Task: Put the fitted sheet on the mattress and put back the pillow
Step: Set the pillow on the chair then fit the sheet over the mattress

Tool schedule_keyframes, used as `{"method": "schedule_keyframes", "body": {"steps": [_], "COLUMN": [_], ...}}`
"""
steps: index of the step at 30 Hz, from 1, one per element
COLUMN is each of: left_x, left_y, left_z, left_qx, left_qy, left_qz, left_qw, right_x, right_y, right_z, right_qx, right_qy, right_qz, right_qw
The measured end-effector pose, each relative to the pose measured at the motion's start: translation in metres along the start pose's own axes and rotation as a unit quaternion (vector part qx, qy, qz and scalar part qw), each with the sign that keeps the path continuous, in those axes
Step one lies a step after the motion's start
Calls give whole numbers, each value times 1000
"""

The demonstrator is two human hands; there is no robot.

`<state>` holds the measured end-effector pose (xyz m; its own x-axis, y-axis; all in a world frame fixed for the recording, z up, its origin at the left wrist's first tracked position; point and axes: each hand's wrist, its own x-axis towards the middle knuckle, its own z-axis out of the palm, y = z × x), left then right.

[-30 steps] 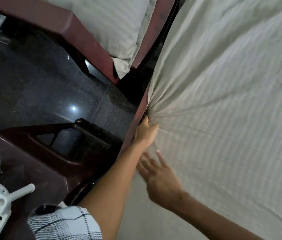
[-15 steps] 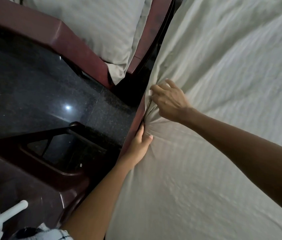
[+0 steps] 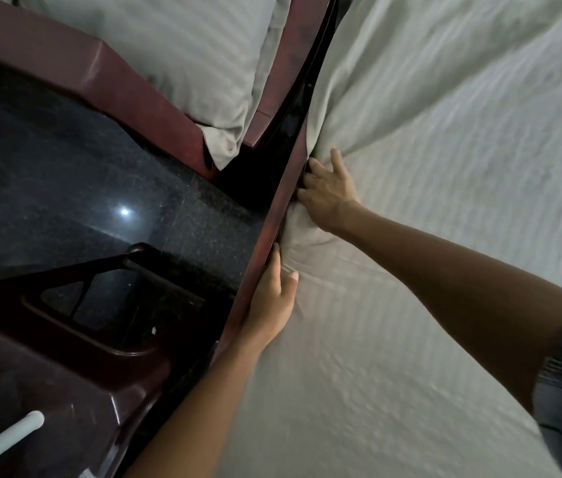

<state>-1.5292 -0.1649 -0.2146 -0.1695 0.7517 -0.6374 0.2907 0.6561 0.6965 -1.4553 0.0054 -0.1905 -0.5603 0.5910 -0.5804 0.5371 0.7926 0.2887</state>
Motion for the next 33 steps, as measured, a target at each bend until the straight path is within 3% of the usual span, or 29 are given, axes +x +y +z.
{"method": "schedule_keyframes", "body": {"steps": [5, 9, 12, 15, 18, 23, 28, 33], "left_x": [0, -22, -22, 15, 73, 152, 173, 174], "left_y": [3, 21, 49, 83, 112, 145, 154, 158], "left_z": [-2, -11, -20, -36, -42, -34, -32, -27], "left_qx": [35, 117, 152, 41, 31, 110, 153, 274], "left_qy": [24, 17, 142, 203, 160, 7, 1, 40], "left_qz": [25, 31, 130, 172, 117, 3, -10, 9], "left_qw": [999, 993, 969, 963, 980, 994, 988, 961], "right_x": [24, 20, 21, 26, 29, 26, 21, 18], "right_y": [-13, -13, -10, -12, -16, -10, -6, -5], "right_z": [-10, -2, 0, 5, 9, 12, 8, 0], "right_qx": [-35, -41, -27, -12, 3, -17, 6, 11], "right_qy": [-83, -69, -41, -28, -9, -6, -9, -32], "right_qz": [29, 15, 12, 17, 49, 29, 5, -17], "right_qw": [996, 997, 999, 999, 999, 999, 1000, 999]}}
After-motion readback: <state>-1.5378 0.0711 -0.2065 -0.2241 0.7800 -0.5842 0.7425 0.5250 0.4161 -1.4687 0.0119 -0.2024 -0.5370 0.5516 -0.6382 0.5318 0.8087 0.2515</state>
